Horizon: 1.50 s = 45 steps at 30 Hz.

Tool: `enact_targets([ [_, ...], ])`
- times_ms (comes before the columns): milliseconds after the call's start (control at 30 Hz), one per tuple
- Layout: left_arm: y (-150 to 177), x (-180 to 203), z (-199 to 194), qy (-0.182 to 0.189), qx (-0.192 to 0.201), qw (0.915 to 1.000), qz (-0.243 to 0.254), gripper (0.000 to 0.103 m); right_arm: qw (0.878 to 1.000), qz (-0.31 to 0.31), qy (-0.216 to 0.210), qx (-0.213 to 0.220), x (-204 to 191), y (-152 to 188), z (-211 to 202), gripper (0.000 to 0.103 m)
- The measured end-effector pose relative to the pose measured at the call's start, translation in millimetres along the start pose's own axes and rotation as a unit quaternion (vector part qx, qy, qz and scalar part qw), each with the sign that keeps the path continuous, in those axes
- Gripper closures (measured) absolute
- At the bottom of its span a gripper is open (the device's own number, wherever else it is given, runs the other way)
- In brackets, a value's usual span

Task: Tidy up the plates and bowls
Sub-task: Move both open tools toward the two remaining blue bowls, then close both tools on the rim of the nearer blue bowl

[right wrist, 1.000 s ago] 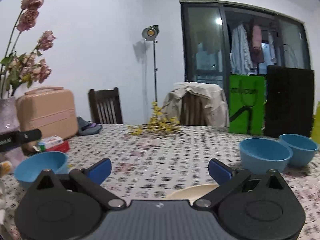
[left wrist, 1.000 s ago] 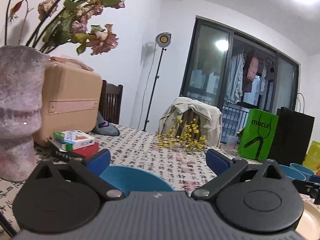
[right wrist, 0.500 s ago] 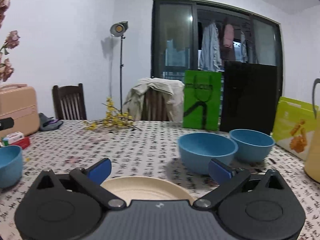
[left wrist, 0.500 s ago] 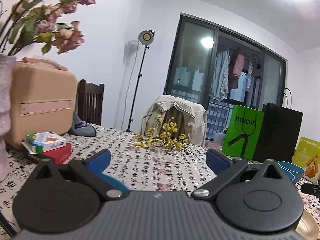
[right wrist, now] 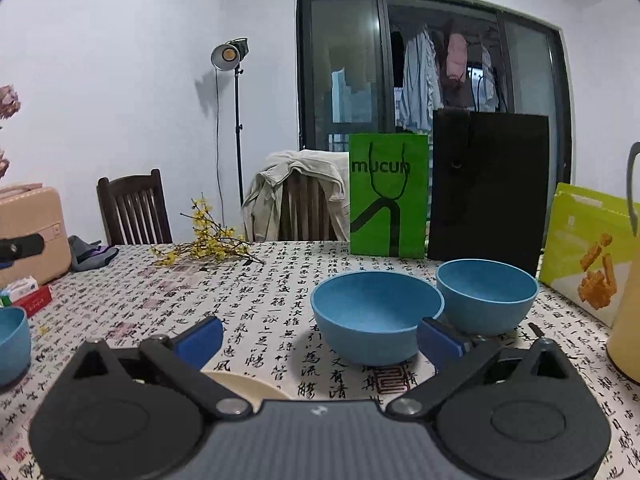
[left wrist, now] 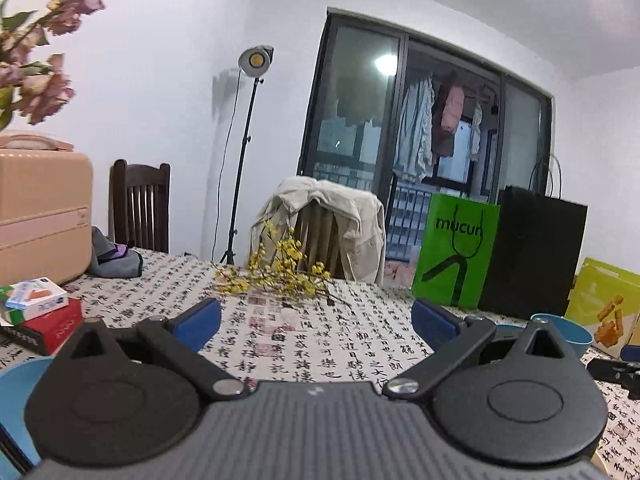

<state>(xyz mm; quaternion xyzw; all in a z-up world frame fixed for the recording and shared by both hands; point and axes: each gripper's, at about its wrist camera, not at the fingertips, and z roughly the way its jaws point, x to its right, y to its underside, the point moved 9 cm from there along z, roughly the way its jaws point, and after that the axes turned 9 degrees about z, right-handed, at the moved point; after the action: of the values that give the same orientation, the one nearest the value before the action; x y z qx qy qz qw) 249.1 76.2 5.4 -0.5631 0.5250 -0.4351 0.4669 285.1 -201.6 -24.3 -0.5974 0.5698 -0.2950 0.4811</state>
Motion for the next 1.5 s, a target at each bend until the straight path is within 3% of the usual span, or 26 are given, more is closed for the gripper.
enact_targets([
  [167,0.3,25.6,19.1,0.017,-0.026,0.9995,-0.007,0.000,1.000,0.011,-0.021,-0.004,7.4,-18.6,9.1,0.000],
  [667,-24.6,76.9,79.3,0.064,-0.077,0.9950,0.001,0.000,0.996,0.080,0.006,-0.048,56.0,-67.1,73.2,0.000],
  [867,-21.6,98.2,107.1,0.084,-0.108,0.9907,-0.002,0.000,0.990,0.095,0.038,-0.098,80.6,-49.8,115.5,0.000],
  [1000,-23.8,113.8,125.1,0.076,-0.116,0.9901,0.020,0.000,0.985,0.118,0.040,-0.118,95.8,-34.8,128.0,0.000],
  [1200,-15.2,139.4,152.0,0.083,-0.143,0.9860,0.024,0.000,0.985,0.117,0.025,-0.124,98.1,-25.6,129.0,0.000],
  [1500,-4.6,176.2,192.3,0.087,-0.189,0.9775,0.034,0.000,0.976,0.155,0.042,-0.151,114.5,-13.6,145.6,0.000],
])
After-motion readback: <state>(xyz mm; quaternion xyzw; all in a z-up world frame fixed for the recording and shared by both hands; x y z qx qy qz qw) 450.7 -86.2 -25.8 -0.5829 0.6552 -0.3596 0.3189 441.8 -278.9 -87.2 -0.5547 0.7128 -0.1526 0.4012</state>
